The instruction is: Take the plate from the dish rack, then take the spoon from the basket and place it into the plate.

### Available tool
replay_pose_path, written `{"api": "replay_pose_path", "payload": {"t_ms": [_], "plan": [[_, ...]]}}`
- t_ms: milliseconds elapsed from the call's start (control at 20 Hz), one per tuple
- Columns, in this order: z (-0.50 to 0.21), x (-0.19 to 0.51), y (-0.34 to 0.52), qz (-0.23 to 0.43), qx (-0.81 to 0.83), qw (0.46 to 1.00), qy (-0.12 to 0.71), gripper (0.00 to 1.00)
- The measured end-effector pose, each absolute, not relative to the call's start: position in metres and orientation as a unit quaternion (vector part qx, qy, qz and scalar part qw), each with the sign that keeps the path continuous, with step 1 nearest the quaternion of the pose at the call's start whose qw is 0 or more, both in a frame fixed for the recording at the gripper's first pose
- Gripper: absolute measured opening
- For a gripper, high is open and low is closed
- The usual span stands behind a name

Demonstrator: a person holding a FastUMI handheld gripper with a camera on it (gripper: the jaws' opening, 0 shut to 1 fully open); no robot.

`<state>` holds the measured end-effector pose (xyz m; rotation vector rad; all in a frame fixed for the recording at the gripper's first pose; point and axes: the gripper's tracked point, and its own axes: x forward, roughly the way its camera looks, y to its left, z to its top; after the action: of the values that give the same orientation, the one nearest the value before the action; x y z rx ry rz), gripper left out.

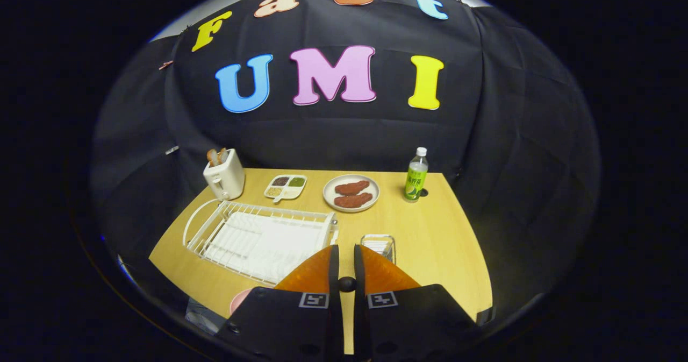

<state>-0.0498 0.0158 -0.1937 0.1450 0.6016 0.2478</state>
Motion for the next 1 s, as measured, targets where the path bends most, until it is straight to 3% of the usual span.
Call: {"api": "replay_pose_path", "payload": {"t_ms": [500, 1000], "plan": [[-0.248, -0.104, 0.175, 0.282, 0.078, 0.906, 0.307, 0.11], [-0.293, -0.124, 0.197, 0.323, 0.047, 0.891, 0.317, 0.12]]}}
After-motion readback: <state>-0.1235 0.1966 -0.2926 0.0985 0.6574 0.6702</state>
